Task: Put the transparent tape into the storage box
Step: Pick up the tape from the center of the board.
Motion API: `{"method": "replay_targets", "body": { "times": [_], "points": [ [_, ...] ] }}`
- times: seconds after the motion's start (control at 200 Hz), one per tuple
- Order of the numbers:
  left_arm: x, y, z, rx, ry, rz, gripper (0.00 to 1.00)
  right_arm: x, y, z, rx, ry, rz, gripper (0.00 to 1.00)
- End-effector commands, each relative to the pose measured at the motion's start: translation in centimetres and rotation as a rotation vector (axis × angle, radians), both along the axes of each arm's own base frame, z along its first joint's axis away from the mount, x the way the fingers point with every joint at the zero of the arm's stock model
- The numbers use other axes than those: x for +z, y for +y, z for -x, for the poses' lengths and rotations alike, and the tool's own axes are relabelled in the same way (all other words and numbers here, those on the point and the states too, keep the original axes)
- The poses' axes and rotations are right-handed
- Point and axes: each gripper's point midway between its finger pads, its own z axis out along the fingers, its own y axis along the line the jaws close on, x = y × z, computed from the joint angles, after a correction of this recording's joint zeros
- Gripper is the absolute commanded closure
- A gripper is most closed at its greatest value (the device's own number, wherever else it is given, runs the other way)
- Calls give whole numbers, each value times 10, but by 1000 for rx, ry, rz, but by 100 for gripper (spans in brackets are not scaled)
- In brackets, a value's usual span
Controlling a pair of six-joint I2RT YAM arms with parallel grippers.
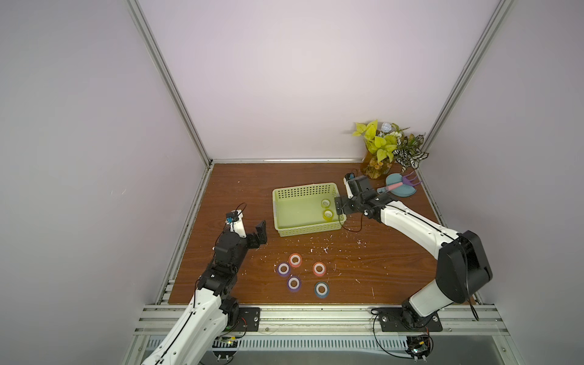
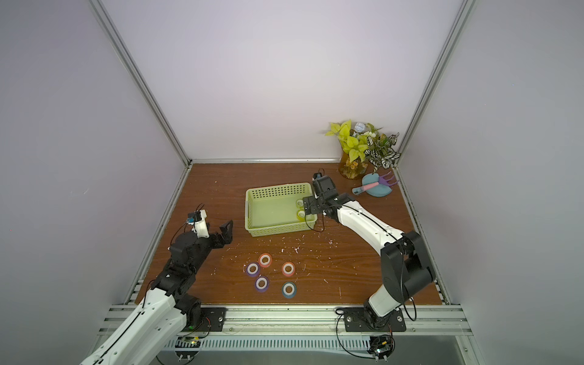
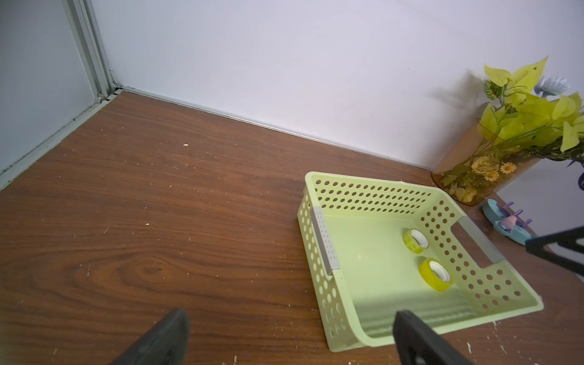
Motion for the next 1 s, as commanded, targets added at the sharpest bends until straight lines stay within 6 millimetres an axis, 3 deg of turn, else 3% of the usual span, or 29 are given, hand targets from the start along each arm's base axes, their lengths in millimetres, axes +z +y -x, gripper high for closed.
{"method": "replay_targets", "body": {
  "times": [0.0,0.195,0.48,0.676,0.996],
  "points": [
    [-3,-6,4,-21,70,27,1,19,-9,1,-37,-121,-98,1],
    [-13,-23,6,-68,191,14,1,10,-34,24,-79,-219,-151,1],
    [-34,-41,15,-123,373,24,1,13,-37,61,3,-441,-312,1],
    [-44,-63,27,-182,452,-8,1,17,-54,68,-64,-509,-333,1],
    [-69,-92,53,-266,618,-131,1,20,-64,71,-103,-531,-311,1]
  ]
}}
